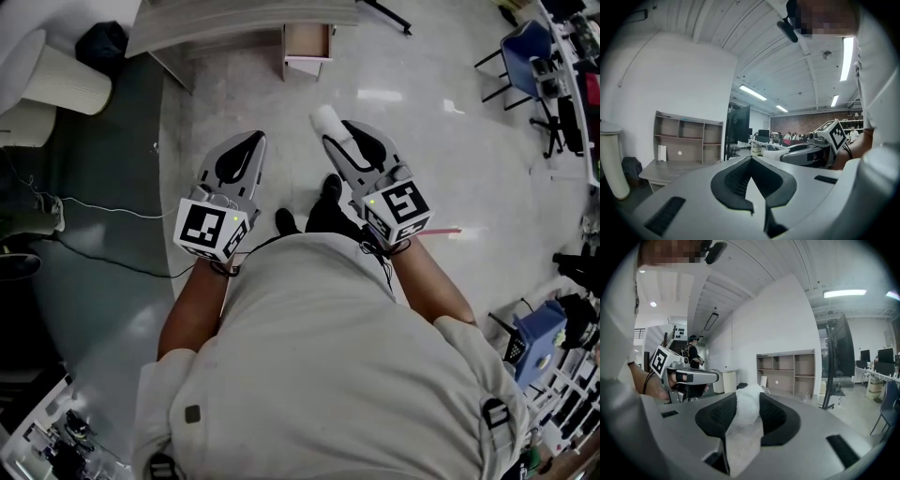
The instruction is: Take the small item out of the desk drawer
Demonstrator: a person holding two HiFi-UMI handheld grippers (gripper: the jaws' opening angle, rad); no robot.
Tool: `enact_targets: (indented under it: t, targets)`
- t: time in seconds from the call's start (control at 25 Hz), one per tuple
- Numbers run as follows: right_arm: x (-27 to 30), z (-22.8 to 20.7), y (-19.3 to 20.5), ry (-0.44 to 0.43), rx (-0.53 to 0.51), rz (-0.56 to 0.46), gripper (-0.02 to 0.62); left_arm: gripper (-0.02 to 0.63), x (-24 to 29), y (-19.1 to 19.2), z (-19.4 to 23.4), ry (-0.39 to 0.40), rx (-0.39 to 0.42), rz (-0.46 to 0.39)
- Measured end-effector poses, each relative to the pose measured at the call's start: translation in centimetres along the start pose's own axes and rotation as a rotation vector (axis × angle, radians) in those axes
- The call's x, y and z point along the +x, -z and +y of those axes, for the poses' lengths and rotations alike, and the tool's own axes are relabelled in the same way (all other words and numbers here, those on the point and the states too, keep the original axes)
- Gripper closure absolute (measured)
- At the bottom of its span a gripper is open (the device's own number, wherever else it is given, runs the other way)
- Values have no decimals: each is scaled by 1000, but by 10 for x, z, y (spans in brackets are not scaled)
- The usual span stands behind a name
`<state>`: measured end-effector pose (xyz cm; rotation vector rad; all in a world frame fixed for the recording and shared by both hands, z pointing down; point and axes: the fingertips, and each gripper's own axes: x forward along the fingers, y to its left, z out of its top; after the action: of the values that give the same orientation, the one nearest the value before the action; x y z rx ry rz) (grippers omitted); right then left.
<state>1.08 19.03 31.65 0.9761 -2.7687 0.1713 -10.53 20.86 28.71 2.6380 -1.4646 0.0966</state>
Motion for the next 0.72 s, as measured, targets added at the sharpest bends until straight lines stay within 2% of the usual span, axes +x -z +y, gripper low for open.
enact_targets:
  t: [0.28, 0.72]
  targets:
    - [-1, 27, 6, 3, 6, -5, 440, 594, -27, 7, 0, 5, -12, -2]
    - [-9, 38, -4, 21, -5, -20, 440, 594, -36, 3, -5, 26, -19, -24]
